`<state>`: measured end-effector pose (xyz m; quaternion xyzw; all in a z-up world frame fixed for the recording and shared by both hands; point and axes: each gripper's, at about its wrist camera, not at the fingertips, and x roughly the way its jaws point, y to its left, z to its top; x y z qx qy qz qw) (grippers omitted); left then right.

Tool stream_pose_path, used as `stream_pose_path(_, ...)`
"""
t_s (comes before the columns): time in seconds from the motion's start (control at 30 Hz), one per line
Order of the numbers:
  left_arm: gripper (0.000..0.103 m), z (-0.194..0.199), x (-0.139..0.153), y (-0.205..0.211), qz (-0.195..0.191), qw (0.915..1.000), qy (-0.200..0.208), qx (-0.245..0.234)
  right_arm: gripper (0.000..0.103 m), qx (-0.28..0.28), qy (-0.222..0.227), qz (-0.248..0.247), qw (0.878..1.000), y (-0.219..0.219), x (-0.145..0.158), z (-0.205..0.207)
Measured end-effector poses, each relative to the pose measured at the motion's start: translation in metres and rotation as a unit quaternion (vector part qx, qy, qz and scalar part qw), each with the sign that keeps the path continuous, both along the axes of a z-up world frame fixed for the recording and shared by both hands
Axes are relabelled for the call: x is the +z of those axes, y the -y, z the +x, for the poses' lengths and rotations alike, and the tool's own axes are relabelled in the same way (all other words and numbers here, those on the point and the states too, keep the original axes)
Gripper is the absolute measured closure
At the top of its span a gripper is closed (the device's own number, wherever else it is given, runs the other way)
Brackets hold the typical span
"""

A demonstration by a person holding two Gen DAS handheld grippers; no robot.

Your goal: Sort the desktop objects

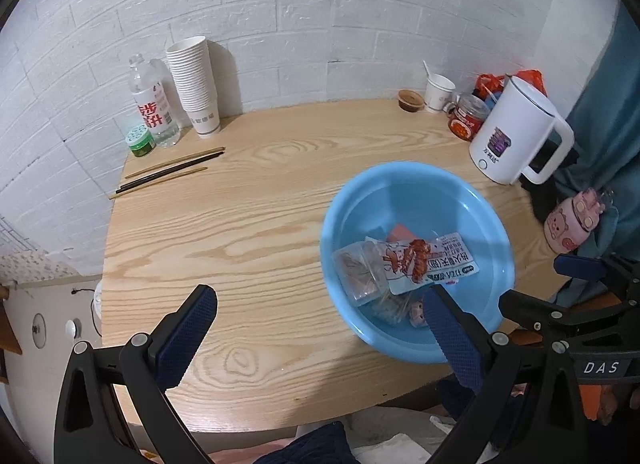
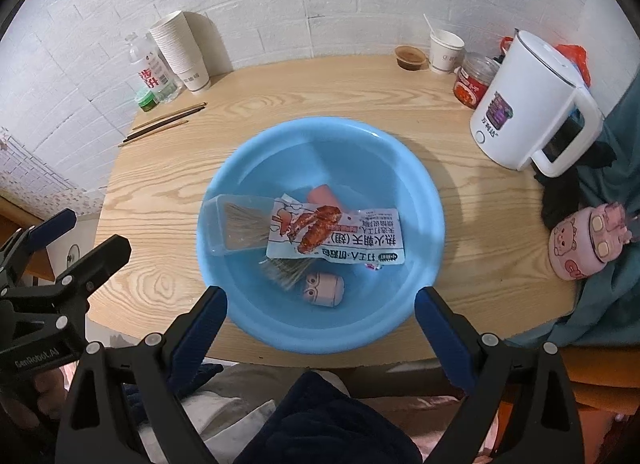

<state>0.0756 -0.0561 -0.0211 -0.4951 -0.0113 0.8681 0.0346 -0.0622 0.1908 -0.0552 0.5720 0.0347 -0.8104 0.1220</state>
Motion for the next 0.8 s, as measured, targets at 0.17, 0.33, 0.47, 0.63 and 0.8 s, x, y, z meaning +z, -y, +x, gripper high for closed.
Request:
stream_pose_path(0.17, 0.000, -0.002, 0.011, 0.004, -0.005, 0.9996, -0.027, 0.012, 0.007, 0.008, -0.007, -0.014, 1.000, 0.000, 0.004, -0.007)
stream_pose_path(0.33, 0.000, -0.004, 0.026, 0.007, -0.022, 0.9974, -0.065, 0.025, 0.007, 0.018, -0.027, -0.027, 0.999, 0.002, 0.012, -0.014)
stream_pose_path(0.47, 0.000, -0.004, 0.035, 0.006, -0.033, 0.9953, -0.086, 0.030, 0.007, 0.030, -0.049, -0.032, 0.998, 0.006, 0.021, -0.020)
stream_pose_path(0.63, 0.000, -0.009, 0.043, 0.007, -0.051, 0.9928, -0.103, 0.035, 0.007, 0.051, -0.074, -0.037, 0.995, 0.016, 0.034, -0.032)
stream_pose_path(0.8, 0.000, -0.018, 0.052, 0.010, -0.055, 0.9911, -0.114, 0.042, 0.007, 0.051, -0.081, -0.046, 0.994, 0.022, 0.046, -0.050)
